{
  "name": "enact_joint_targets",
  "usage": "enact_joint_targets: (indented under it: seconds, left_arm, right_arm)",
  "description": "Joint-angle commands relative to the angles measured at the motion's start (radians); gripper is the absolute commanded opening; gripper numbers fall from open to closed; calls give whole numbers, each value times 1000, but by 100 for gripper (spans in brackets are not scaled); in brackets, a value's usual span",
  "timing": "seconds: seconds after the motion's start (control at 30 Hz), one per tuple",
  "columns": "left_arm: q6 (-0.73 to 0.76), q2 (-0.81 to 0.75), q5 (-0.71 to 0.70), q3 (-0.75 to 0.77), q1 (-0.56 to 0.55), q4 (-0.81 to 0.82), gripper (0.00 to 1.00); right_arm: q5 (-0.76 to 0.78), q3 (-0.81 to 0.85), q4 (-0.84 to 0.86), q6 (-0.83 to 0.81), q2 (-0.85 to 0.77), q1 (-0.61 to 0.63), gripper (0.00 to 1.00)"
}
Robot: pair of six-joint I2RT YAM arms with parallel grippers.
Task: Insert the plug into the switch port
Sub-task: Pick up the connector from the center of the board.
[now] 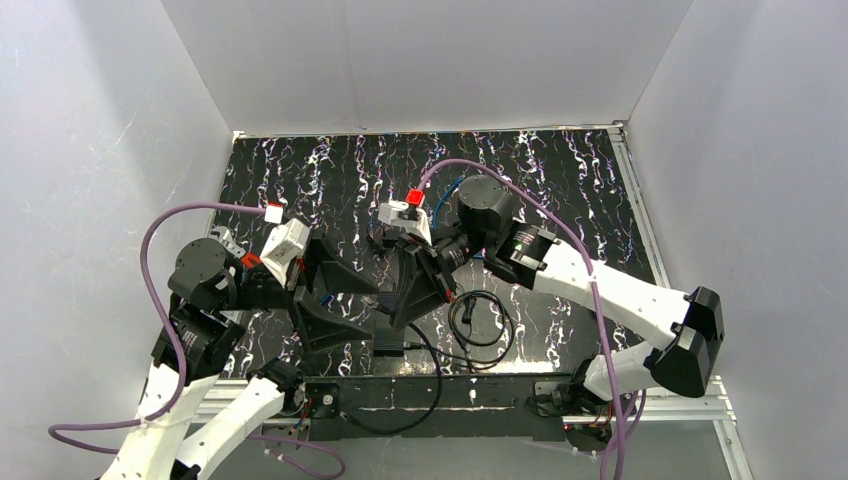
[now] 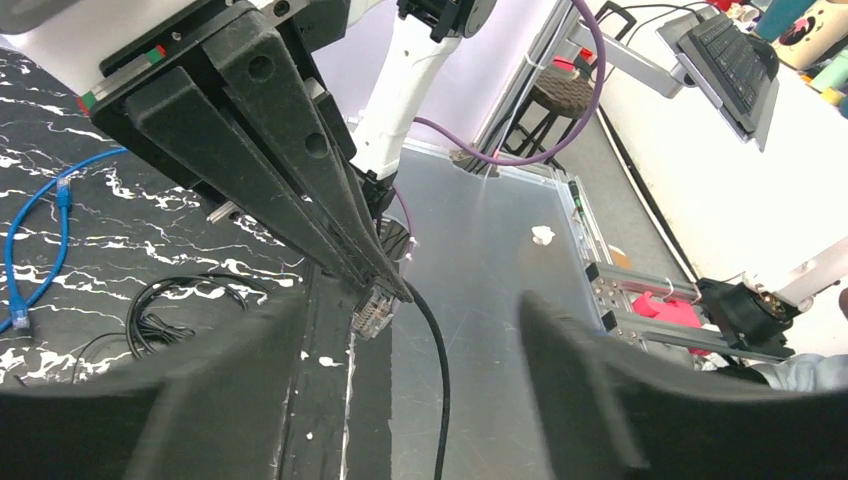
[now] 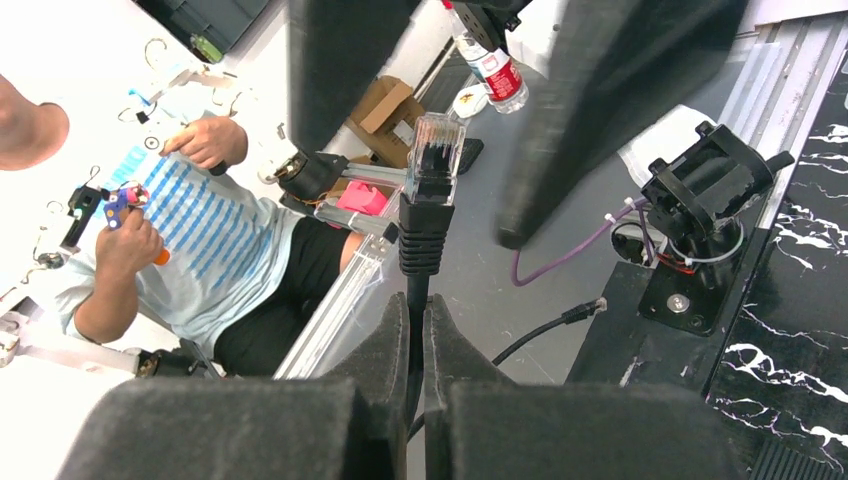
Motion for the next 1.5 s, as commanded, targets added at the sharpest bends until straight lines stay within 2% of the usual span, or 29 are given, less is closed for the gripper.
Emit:
enact_joint_targets:
  seconds: [0.0, 0.2, 0.87, 1.03, 1.13, 1.3, 1.47]
  left_arm:
    - [24, -13, 30, 2, -3, 8, 63]
    - [48, -27, 16, 4, -2, -4, 48]
    - [65, -19, -18, 10, -3, -26, 20]
    - [50, -6, -14, 11, -2, -26, 0]
    - [38, -5, -20, 7, -3, -19, 0]
    - [10, -4, -62, 3, -2, -16, 0]
    - [-20, 30, -118, 9, -2, -61, 0]
  right_arm:
    - [-32, 42, 107, 79, 16, -3, 1]
    - [-34, 22, 140, 104, 22, -3, 1]
    - [-39, -19, 143, 118, 17, -3, 1]
    - [-46, 6, 87, 103, 34, -3, 1]
    - [-44, 7, 71, 91, 33, -2, 2]
    - [-23, 22, -38, 0, 11, -3, 19]
    - [92, 85, -358, -281, -33, -4, 31]
